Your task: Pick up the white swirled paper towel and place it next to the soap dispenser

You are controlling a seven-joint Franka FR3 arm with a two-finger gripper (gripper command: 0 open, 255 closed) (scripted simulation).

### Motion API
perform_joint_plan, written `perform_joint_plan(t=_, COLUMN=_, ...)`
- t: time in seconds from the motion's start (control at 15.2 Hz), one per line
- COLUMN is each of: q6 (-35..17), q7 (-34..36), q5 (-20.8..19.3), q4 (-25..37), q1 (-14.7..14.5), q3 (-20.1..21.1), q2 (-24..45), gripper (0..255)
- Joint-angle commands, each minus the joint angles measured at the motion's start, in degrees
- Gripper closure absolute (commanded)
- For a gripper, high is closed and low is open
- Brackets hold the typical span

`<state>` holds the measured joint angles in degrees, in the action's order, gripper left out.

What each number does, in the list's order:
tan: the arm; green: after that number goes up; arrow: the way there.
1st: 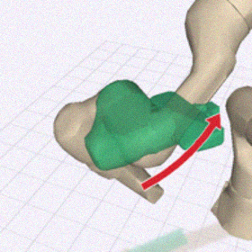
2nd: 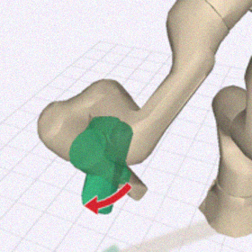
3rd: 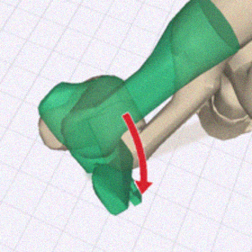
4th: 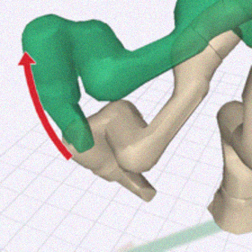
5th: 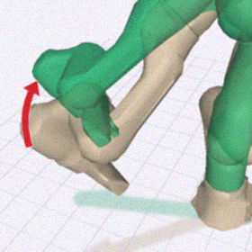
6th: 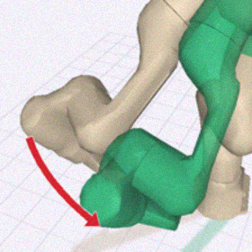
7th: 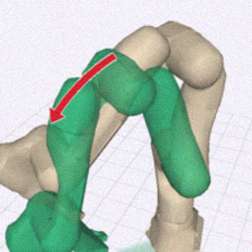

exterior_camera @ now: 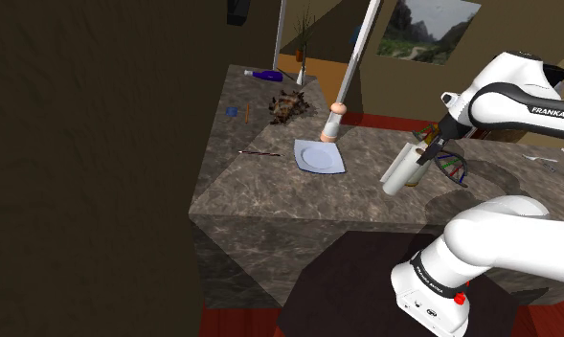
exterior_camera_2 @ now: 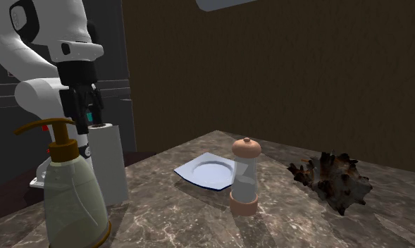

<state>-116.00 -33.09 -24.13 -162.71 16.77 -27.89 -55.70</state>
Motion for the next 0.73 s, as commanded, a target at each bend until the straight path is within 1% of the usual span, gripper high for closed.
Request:
perform_joint_plan(t=0.0, q6=0.0, q7=0.0, q5=0.0, q4=0.0, q1=0.0, q3=0.0, q2=0.0, gripper=0)
perform_joint_plan(t=0.2, q6=0.0, q7=0.0, q5=0.0, q4=0.0, q1=0.0, q3=0.0, q2=0.0, gripper=0)
perform_joint_plan(t=0.46, q6=8.4, q7=-0.4, q5=2.8, q4=5.7, q1=-0.8, q3=3.1, q2=-2.8, gripper=0)
perform_joint_plan(t=0.66, q6=8.4, q7=-0.4, q5=2.8, q4=5.7, q1=-0.8, q3=3.1, q2=-2.8, gripper=0)
